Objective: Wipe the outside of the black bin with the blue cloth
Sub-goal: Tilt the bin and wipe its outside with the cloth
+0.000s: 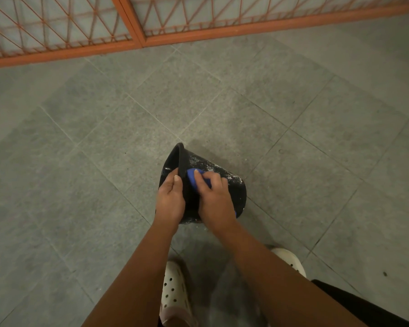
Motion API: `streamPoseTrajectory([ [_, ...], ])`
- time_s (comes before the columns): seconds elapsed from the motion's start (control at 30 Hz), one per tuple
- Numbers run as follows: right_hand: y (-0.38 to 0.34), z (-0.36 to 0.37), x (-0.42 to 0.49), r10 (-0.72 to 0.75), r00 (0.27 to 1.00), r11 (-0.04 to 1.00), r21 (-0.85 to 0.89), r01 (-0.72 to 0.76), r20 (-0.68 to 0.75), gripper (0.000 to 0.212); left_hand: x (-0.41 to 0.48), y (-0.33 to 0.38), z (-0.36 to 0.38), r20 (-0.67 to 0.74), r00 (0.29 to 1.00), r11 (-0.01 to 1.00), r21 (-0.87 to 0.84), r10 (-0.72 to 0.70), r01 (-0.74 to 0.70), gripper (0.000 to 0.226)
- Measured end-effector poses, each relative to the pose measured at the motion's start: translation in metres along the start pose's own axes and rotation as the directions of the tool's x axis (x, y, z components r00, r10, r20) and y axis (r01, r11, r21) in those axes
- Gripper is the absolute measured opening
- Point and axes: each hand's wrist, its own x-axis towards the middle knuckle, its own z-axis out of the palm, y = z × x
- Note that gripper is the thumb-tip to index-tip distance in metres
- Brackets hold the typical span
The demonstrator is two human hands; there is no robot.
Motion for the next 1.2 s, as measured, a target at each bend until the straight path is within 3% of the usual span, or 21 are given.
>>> streamPoseTrajectory([
  [0.1, 0.003, 0.002, -0.009, 0.046, 0.998, 0.999, 0.011, -0.045, -0.054, 0.053, -0.001, 0.0, 0.003, 0.002, 0.999, 0.996, 0.072, 0.045, -0.045, 0.031],
  [0.17, 0.001, 0.006, -0.013, 0.07, 0.997, 0.99, 0.122, -0.064, -0.038, 0.038, 0.0, 0.001, 0.005, 0.015, 0.998, 0.994, 0.089, 0.059, -0.06, 0.031],
  [0.27, -0.003, 0.004, -0.009, 0.086, 0.996, 0.968, 0.238, -0.084, -0.001, 0.034, 0.0, -0.001, 0.004, 0.041, 0.996, 0.985, 0.146, 0.082, -0.088, 0.031],
  [0.4, 0.009, 0.004, -0.003, 0.043, 0.999, 0.999, 0.033, -0.043, -0.013, 0.052, -0.001, -0.004, 0.005, 0.003, 0.993, 0.969, 0.216, 0.12, -0.117, 0.03],
  [0.53, -0.002, 0.011, -0.015, 0.189, 0.976, 0.98, 0.084, -0.181, -0.104, 0.022, 0.001, -0.006, 0.006, 0.004, 0.991, 0.96, 0.244, 0.137, -0.134, 0.031],
  [0.63, -0.006, 0.015, -0.014, 0.165, 0.979, 0.983, 0.107, -0.152, -0.121, 0.032, 0.001, -0.006, 0.004, 0.005, 0.992, 0.963, 0.241, 0.126, -0.124, 0.029],
  [0.73, 0.002, 0.011, 0.002, 0.132, 0.984, 0.989, 0.079, -0.123, -0.12, 0.023, -0.001, -0.006, 0.006, 0.008, 0.99, 0.957, 0.253, 0.142, -0.139, 0.028],
  [0.87, 0.017, 0.005, 0.001, 0.269, 0.957, 0.963, 0.037, -0.267, -0.111, 0.023, -0.004, -0.006, 0.009, -0.009, 0.989, 0.947, 0.289, 0.148, -0.14, 0.03],
  [0.93, 0.012, 0.008, -0.006, 0.326, 0.939, 0.944, 0.092, -0.317, -0.108, 0.022, -0.002, -0.006, 0.01, -0.017, 0.99, 0.947, 0.294, 0.138, -0.126, 0.03],
  [1.03, -0.006, 0.012, -0.006, 0.285, 0.954, 0.946, 0.187, -0.264, -0.097, 0.017, 0.0, -0.006, 0.007, -0.008, 0.99, 0.953, 0.272, 0.142, -0.134, 0.028],
  [1.07, -0.009, 0.011, -0.004, 0.266, 0.962, 0.941, 0.233, -0.244, -0.066, 0.018, 0.001, -0.006, 0.007, -0.004, 0.989, 0.954, 0.266, 0.149, -0.142, 0.028],
  [1.13, -0.004, 0.005, 0.001, 0.191, 0.981, 0.978, 0.095, -0.187, -0.032, 0.044, 0.0, -0.008, 0.006, -0.011, 0.988, 0.954, 0.26, 0.155, -0.147, 0.029],
  [1.2, 0.011, -0.001, 0.004, 0.255, 0.967, 0.967, -0.024, -0.255, 0.01, 0.048, -0.001, -0.01, 0.009, -0.028, 0.987, 0.949, 0.279, 0.158, -0.145, 0.029],
])
